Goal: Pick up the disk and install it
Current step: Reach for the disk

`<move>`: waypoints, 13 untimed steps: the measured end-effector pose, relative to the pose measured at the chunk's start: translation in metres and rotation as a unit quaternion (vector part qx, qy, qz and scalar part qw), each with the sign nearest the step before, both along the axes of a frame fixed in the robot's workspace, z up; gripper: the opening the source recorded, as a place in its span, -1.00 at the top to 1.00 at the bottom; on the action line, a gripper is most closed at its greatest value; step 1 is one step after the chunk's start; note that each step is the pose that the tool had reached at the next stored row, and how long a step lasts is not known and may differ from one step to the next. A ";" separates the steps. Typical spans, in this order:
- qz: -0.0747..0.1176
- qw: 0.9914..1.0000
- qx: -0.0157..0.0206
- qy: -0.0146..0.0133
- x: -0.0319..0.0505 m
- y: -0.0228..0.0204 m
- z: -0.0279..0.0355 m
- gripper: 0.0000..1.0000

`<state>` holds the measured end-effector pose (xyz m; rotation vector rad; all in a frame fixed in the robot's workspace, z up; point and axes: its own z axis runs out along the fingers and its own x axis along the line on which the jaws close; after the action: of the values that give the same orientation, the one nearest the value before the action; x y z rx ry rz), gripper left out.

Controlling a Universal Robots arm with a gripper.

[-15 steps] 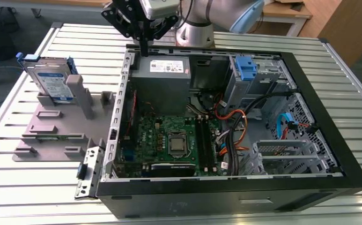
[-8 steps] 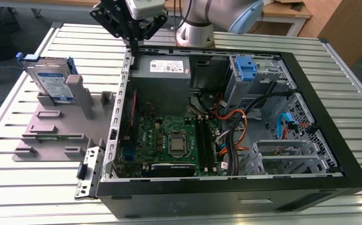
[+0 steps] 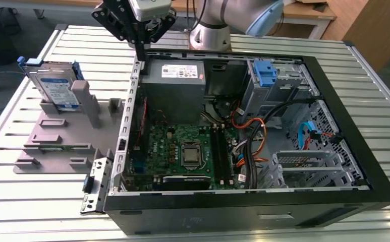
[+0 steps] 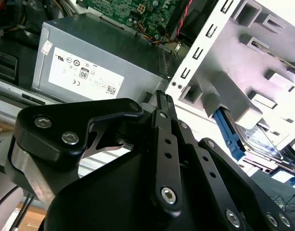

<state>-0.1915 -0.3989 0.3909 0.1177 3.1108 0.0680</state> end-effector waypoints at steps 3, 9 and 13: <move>0.000 1.000 0.000 0.000 -0.0003 0.0000 0.0000 0.79; 0.000 1.000 0.000 0.000 -0.0095 0.0000 -0.0006 0.79; 0.000 1.000 0.000 0.000 -0.0168 0.0000 -0.0010 0.79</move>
<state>-0.2084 -0.3989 0.3899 0.1179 3.1108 0.0679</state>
